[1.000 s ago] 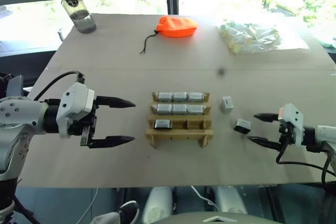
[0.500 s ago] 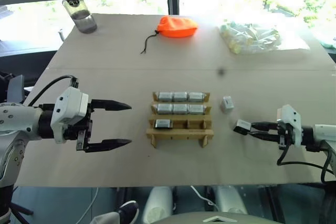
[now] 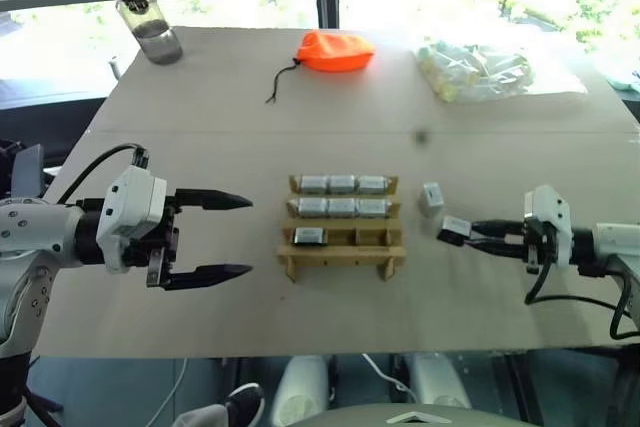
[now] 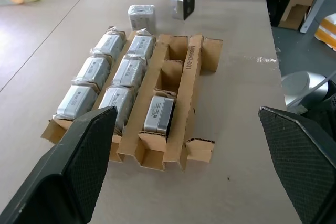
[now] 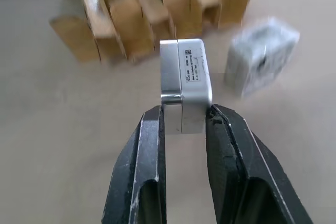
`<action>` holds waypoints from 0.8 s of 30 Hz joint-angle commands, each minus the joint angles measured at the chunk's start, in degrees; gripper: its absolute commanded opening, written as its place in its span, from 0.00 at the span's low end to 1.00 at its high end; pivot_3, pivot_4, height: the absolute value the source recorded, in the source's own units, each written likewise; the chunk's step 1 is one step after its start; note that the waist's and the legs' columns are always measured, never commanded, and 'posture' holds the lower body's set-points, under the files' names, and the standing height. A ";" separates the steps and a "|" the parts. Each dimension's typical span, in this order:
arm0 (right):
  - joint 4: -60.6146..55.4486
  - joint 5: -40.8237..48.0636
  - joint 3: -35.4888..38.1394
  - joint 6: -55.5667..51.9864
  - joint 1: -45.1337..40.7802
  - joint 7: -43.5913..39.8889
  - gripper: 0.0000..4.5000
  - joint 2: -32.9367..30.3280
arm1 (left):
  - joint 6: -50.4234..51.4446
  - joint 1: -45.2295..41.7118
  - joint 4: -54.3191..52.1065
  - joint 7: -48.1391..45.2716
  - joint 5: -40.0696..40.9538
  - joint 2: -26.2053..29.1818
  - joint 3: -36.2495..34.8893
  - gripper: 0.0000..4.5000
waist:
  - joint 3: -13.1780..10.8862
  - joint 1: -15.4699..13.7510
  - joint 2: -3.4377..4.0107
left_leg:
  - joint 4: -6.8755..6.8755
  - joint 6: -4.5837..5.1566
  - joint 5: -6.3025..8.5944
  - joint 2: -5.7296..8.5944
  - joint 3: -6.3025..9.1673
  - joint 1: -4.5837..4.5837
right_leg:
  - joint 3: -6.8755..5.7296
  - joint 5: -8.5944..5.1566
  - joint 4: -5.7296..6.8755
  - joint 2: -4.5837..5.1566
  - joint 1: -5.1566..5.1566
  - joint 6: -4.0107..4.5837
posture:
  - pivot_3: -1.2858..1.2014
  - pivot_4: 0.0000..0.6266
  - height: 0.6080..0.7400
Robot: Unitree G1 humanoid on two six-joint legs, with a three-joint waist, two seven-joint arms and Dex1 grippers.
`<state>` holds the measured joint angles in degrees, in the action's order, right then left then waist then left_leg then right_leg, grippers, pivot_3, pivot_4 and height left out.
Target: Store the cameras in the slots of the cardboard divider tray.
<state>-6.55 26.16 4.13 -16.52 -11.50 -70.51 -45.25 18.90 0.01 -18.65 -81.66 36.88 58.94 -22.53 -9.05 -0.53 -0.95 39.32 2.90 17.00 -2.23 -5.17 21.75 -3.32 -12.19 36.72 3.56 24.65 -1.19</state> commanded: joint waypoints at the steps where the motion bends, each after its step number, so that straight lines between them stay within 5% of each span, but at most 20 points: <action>1: -5.97 2.71 -2.51 -2.77 -6.49 0.89 0.11 1.82 | -1.39 -0.96 0.48 0.78 -0.33 -0.53 -0.09 1.00 | 0.00 -0.08 0.00 | 0.00 0.00 0.00 0.00 0.00 0.00 | 0.00 0.00 0.00 0.00 0.00 0.00 | 0.52 0.24 1.00; 11: -4.95 -3.74 -17.50 -1.07 -19.12 1.65 0.11 12.93 | -2.17 0.33 0.38 0.91 -0.41 -0.71 -1.88 1.00 | 0.00 -0.23 0.00 | 0.00 0.00 0.00 0.02 0.07 0.20 | -0.10 0.00 -0.07 0.03 0.09 0.01 | 0.52 0.24 1.00; 24: 2.44 -9.18 -21.70 4.47 -20.64 0.02 0.11 16.24 | -2.79 4.06 -0.27 1.66 -0.59 -1.29 -3.83 1.00 | -0.01 -0.08 0.01 | 0.00 -0.01 0.00 0.01 0.07 0.16 | -0.13 0.00 -0.03 0.03 0.09 0.01 | 0.52 0.24 1.00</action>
<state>-3.44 17.03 -17.70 -13.54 -31.04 -70.49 -29.57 17.07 4.08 -17.98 -80.19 36.11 57.72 -24.31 -9.06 -0.61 -0.94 39.32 2.89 17.00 -2.22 -5.09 21.90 -3.45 -12.19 36.70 3.59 24.73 -1.17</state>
